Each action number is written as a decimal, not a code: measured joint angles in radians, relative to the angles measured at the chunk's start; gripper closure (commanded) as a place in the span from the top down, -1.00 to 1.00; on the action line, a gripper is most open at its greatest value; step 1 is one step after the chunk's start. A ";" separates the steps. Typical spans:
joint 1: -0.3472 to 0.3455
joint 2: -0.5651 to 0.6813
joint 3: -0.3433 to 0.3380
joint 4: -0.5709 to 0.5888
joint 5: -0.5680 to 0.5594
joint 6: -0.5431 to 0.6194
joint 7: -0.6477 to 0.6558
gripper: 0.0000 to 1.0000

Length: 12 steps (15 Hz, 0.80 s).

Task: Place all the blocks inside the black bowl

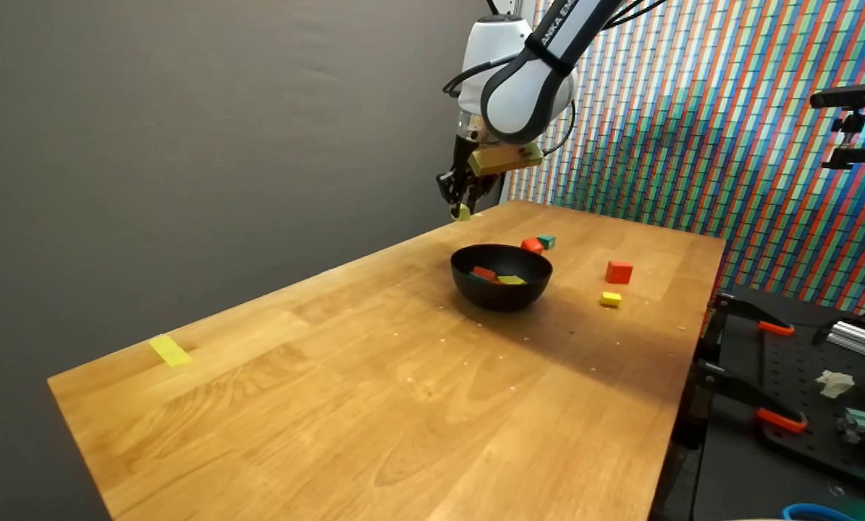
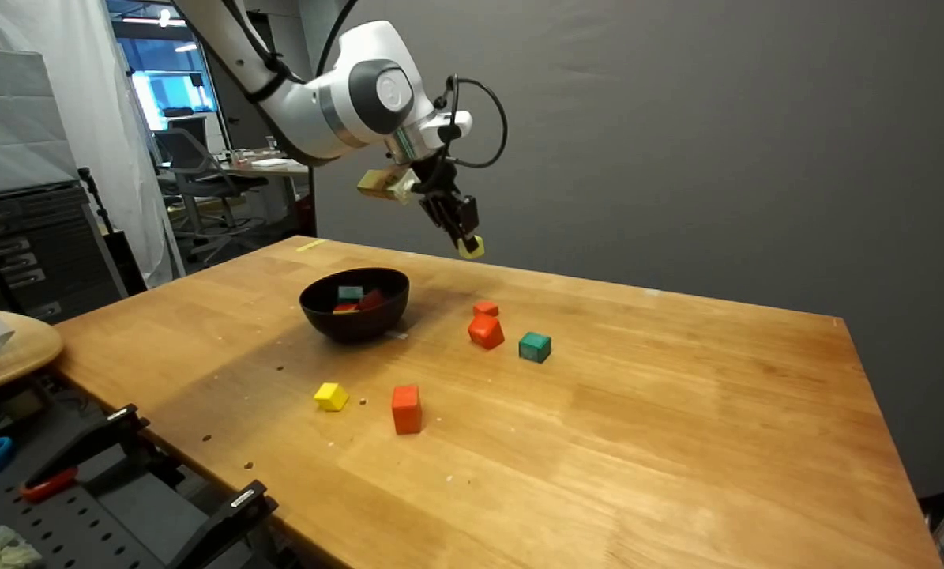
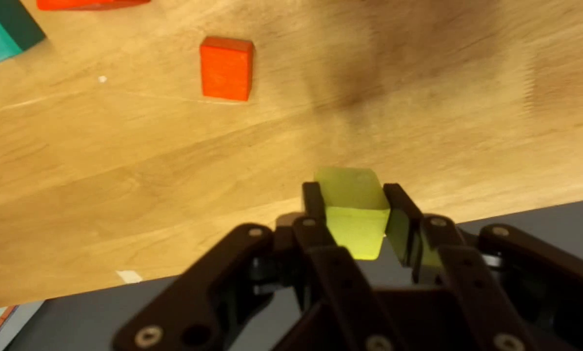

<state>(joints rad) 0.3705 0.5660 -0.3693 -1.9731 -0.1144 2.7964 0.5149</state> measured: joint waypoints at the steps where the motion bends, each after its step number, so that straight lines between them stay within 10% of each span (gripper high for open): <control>1: 0.016 -0.050 -0.006 -0.047 -0.024 0.000 0.005 -0.68; 6: 0.055 -0.306 0.032 -0.302 -0.092 0.000 0.082 -0.68; 10: -0.027 -0.503 0.188 -0.531 0.010 -0.009 0.063 -0.68; 11: -0.061 -0.541 0.238 -0.582 0.096 -0.016 0.015 0.20; 12: -0.088 -0.570 0.277 -0.623 0.181 -0.026 -0.032 0.22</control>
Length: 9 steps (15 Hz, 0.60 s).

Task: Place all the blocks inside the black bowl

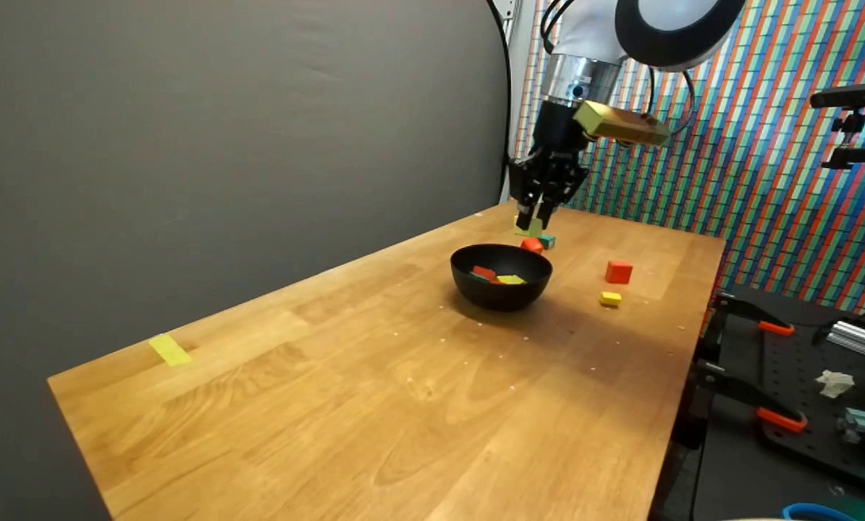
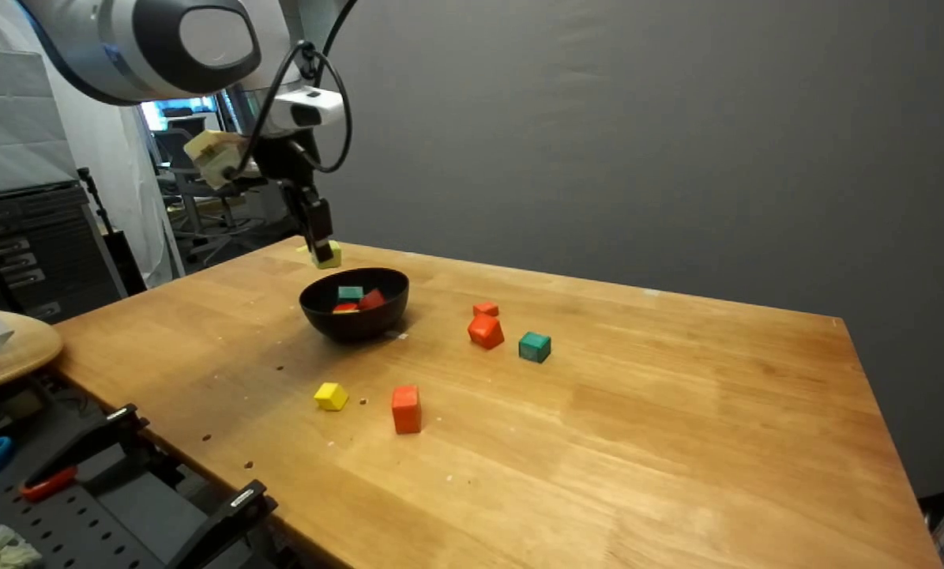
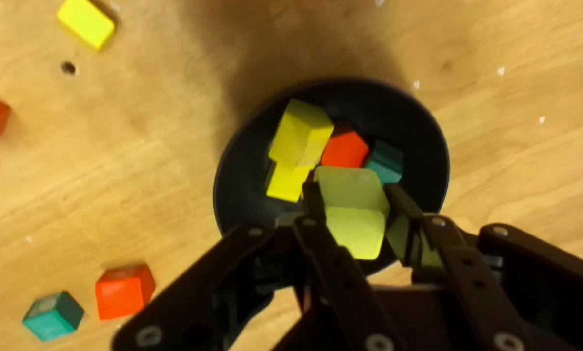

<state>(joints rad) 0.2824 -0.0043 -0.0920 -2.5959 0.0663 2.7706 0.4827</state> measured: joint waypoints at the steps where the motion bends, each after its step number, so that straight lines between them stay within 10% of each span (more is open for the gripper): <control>1: -0.022 -0.018 0.026 -0.027 0.085 -0.004 -0.054 0.36; 5: -0.111 -0.027 0.051 -0.046 0.154 0.027 -0.134 0.99; 9: -0.214 -0.028 0.048 -0.050 -0.015 0.170 -0.081 1.00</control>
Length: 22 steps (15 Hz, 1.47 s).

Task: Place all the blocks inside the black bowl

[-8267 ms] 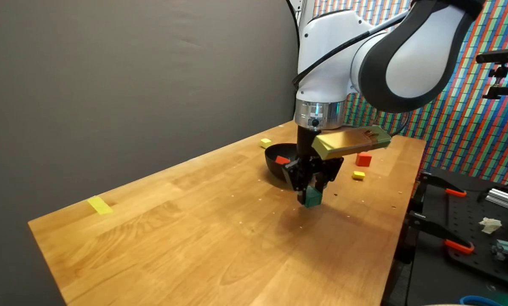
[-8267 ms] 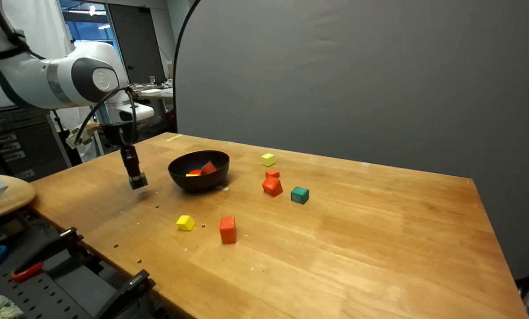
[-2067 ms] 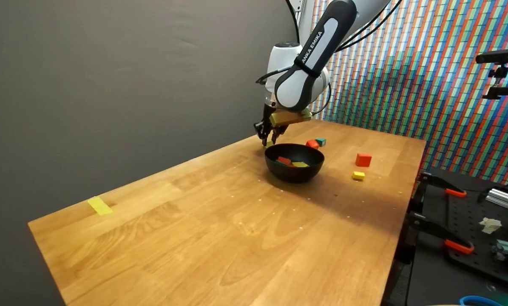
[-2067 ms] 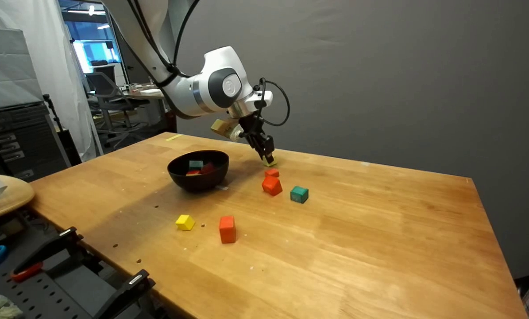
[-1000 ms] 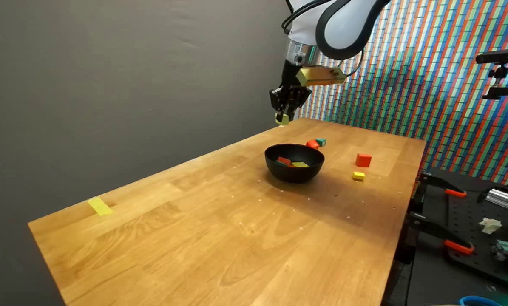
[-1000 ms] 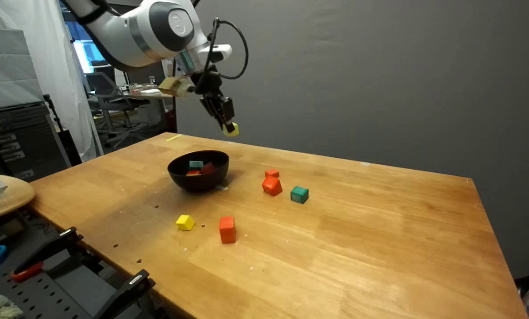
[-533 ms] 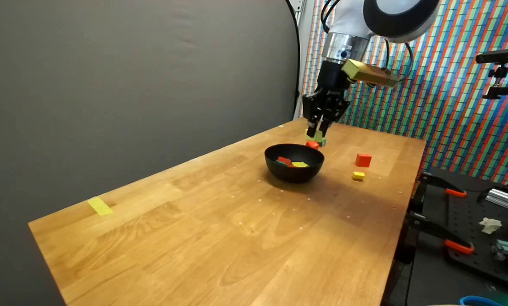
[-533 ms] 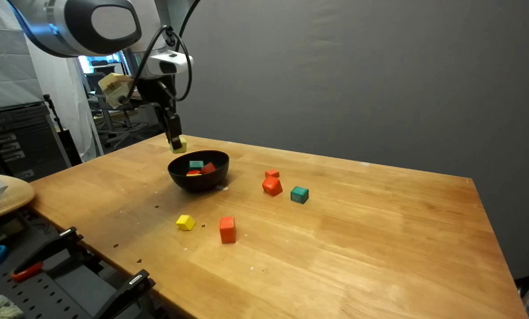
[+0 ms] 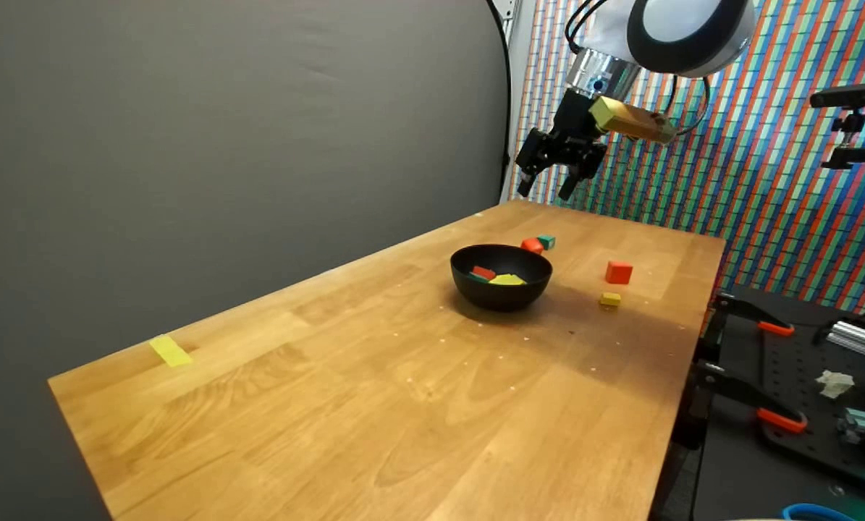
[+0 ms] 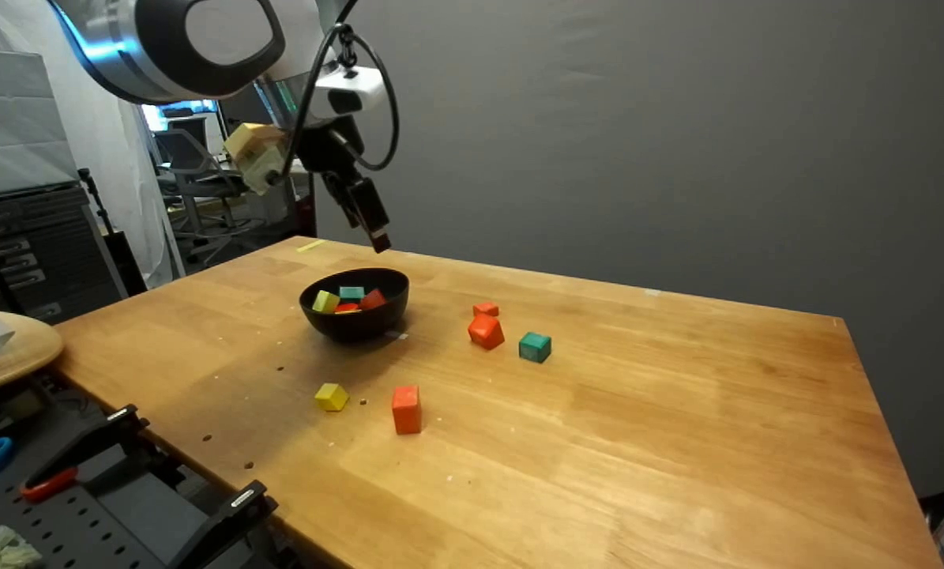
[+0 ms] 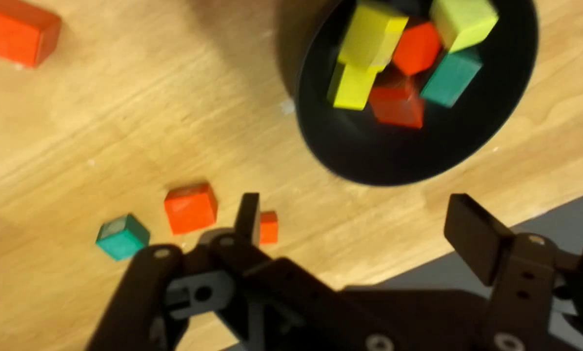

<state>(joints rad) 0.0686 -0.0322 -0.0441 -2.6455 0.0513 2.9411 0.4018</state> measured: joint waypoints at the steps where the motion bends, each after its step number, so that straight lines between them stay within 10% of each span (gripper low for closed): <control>1: -0.042 0.003 -0.008 -0.001 -0.084 0.034 0.021 1.00; 6: -0.252 0.039 -0.076 0.082 -0.443 0.059 0.041 1.00; 12: -0.212 0.082 -0.050 0.075 -0.304 0.001 -0.120 1.00; 18: -0.127 0.253 -0.179 0.261 -0.719 -0.017 0.125 1.00; 22: -0.100 0.364 -0.160 0.335 -0.715 -0.016 0.174 1.00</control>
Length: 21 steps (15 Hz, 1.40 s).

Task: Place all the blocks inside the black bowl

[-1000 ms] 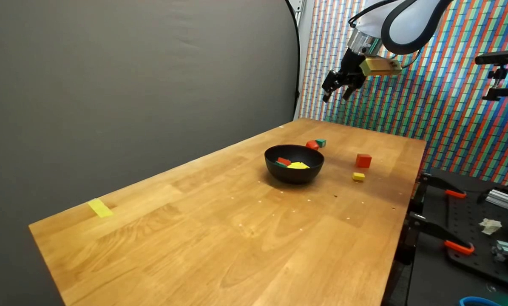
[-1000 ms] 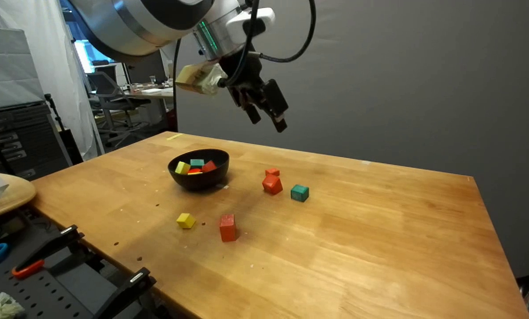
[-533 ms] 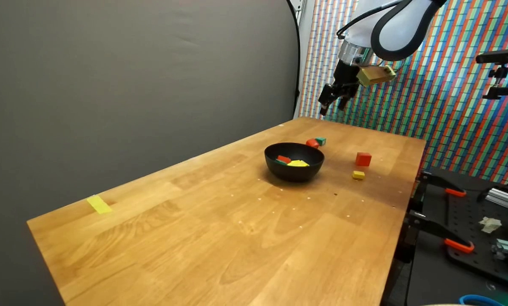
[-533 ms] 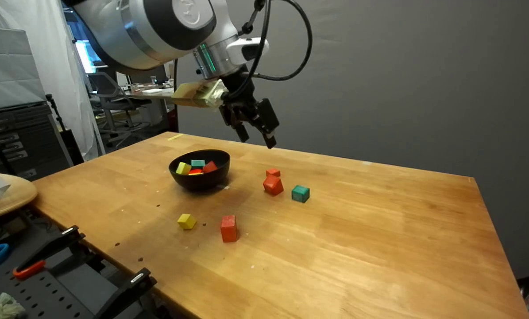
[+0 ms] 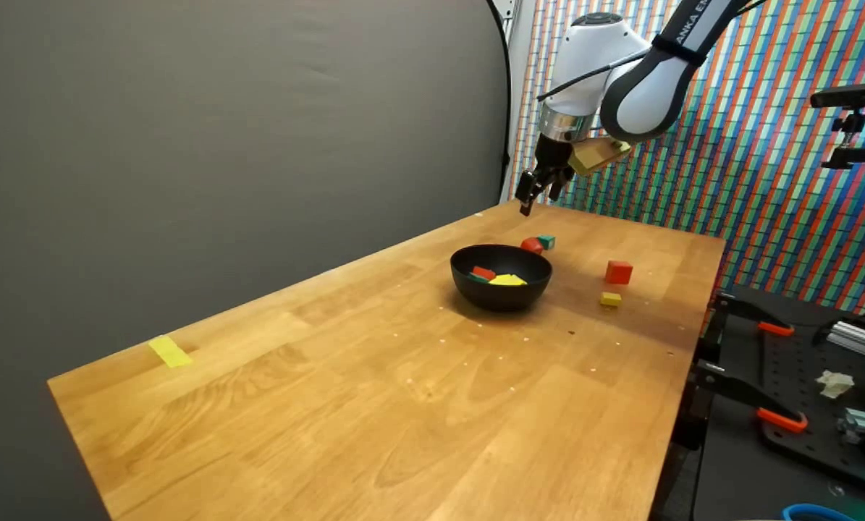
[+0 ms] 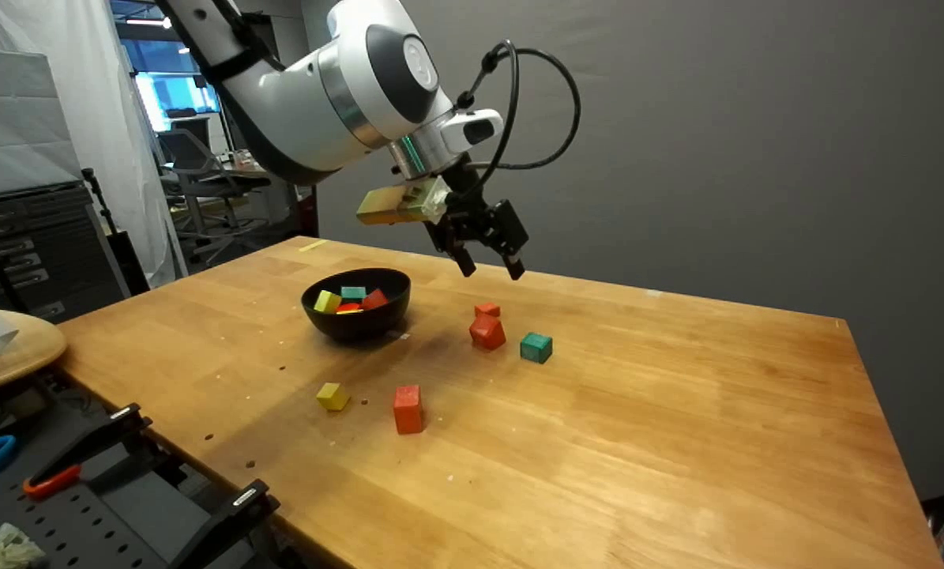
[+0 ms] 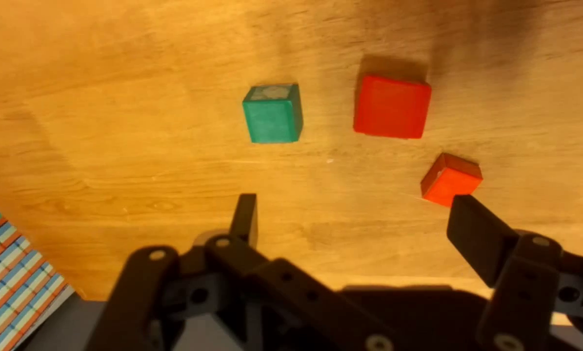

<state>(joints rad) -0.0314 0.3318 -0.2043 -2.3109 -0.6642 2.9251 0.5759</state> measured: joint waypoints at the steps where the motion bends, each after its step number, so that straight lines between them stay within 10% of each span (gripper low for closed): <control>1: 0.000 0.021 0.013 0.007 0.021 0.000 0.000 1.00; 11: -0.010 0.207 0.075 0.100 0.436 -0.009 -0.213 1.00; 17: -0.010 0.267 0.068 0.202 0.556 -0.062 -0.288 -0.17; 21: -0.011 0.258 0.072 0.207 0.571 -0.158 -0.346 -0.59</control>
<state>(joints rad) -0.0419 0.5895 -0.1318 -2.1038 -0.0927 2.7670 0.2300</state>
